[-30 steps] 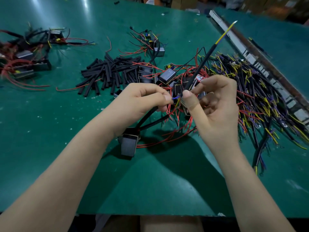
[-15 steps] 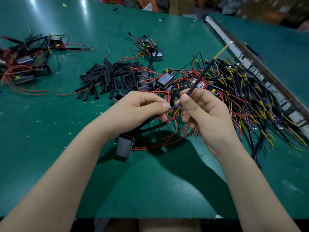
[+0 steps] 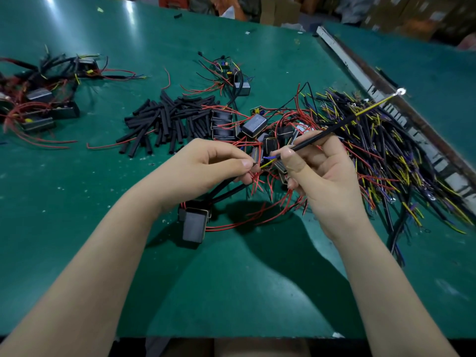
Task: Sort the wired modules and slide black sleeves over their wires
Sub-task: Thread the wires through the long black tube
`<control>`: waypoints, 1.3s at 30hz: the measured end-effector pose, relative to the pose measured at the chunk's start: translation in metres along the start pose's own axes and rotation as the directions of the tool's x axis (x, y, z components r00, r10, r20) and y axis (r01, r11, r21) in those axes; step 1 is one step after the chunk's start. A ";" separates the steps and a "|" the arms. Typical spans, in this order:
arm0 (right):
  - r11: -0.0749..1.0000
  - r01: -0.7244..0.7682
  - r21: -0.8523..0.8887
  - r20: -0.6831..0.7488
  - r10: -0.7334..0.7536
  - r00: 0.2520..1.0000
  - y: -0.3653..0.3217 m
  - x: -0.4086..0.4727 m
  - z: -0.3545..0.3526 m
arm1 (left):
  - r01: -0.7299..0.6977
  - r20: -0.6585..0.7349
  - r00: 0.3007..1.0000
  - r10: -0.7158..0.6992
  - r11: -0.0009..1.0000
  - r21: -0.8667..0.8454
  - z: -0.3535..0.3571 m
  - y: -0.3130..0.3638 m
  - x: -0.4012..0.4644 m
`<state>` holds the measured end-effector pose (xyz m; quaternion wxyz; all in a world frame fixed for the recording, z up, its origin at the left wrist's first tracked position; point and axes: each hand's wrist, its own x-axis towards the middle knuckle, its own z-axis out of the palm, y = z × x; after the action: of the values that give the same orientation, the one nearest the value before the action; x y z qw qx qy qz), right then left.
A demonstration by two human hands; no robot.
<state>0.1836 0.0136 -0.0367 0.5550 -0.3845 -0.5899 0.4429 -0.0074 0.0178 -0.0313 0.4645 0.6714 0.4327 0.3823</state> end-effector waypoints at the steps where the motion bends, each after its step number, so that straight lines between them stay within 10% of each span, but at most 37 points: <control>1: 1.000 0.012 -0.016 0.007 -0.012 1.000 0.000 -0.001 0.001 | -0.004 0.009 1.000 0.004 1.000 -0.004 0.000 0.000 0.000; 32: 0.996 0.080 0.048 0.023 -0.082 0.996 0.008 -0.006 0.012 | 0.022 -0.187 0.978 -0.091 0.940 -0.342 0.013 -0.002 0.005; 39: 0.934 0.116 -0.338 0.062 -0.101 0.993 0.020 -0.010 0.009 | 0.032 -0.242 0.964 -0.111 0.950 -0.310 0.015 0.002 0.004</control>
<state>0.1747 0.0096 -0.0593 0.4904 -0.4320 -0.6900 0.3110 0.0076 0.0168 -0.0332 0.5157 0.5207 0.4496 0.5107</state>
